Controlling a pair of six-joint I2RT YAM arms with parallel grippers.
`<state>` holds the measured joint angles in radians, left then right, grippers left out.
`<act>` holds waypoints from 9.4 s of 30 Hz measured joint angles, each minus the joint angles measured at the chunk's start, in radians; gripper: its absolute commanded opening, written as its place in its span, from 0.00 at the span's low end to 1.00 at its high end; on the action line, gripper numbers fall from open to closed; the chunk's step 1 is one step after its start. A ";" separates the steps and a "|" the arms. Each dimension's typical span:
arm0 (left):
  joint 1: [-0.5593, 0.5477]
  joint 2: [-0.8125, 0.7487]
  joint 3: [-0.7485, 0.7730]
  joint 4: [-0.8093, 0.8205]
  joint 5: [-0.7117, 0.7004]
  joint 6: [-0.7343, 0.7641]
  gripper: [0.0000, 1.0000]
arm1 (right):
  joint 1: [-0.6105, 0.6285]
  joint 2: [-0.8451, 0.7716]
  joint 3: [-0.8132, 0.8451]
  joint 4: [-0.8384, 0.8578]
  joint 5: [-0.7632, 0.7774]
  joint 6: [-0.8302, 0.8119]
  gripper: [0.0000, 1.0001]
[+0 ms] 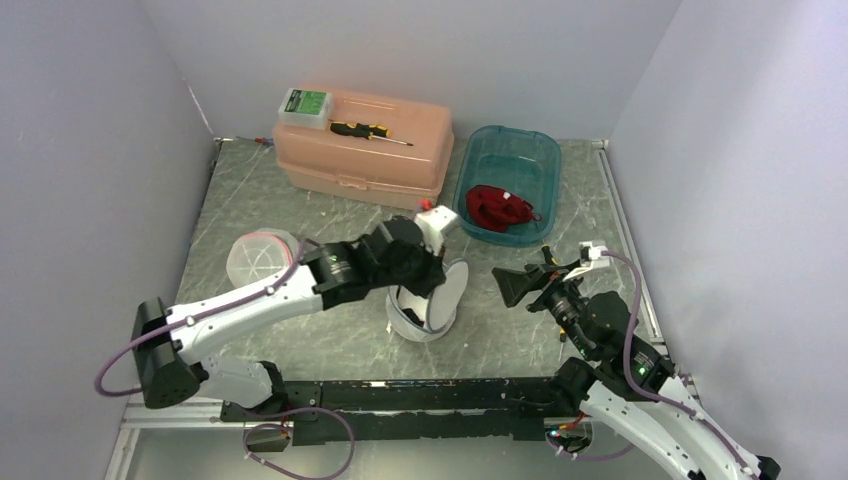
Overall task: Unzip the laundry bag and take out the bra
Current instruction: Open the laundry bag at the center of the board, then adjust the laundry bag at the center of the board, then pick up the bra from the laundry bag.
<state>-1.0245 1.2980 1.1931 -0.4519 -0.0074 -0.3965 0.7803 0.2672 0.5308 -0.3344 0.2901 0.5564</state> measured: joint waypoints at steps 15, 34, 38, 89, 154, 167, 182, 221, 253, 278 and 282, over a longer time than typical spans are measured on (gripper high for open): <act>-0.277 0.236 0.187 -0.031 -0.208 0.139 0.95 | 0.000 -0.043 0.046 -0.145 0.171 0.011 0.95; 0.275 0.008 -0.117 0.005 -0.050 -0.075 0.91 | -0.001 0.367 -0.188 0.204 -0.151 0.149 0.80; 0.326 0.054 -0.142 0.031 0.004 -0.096 0.79 | -0.001 0.565 -0.193 0.335 -0.195 0.196 0.76; 0.325 -0.390 -0.690 0.322 -0.060 -0.285 0.03 | 0.288 0.689 0.097 0.139 0.013 -0.165 0.56; 0.255 -0.308 -0.658 0.349 -0.108 -0.404 0.03 | 0.227 1.044 0.214 0.456 -0.027 0.098 0.55; 0.212 -0.306 -0.658 0.382 -0.148 -0.455 0.03 | 0.185 1.119 0.229 0.452 0.011 0.358 0.49; 0.169 -0.318 -0.656 0.375 -0.176 -0.455 0.03 | 0.158 1.218 0.259 0.472 0.011 0.442 0.53; 0.139 -0.338 -0.676 0.303 -0.261 -0.455 0.02 | 0.145 0.896 0.079 0.457 -0.197 0.141 0.00; 0.066 -0.097 -0.675 0.535 -0.246 -0.431 0.03 | 0.138 0.763 0.043 0.304 -0.242 0.444 0.77; -0.057 -0.084 -0.674 0.538 -0.356 -0.410 0.03 | 0.205 0.985 0.134 0.183 -0.143 0.557 0.23; -0.067 -0.087 -0.670 0.537 -0.366 -0.410 0.03 | 0.208 0.955 0.134 0.179 -0.133 0.535 0.06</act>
<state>-1.0912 1.2114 0.5228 0.0849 -0.3733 -0.8066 0.9886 1.2224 0.6647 -0.1555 0.1574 1.0916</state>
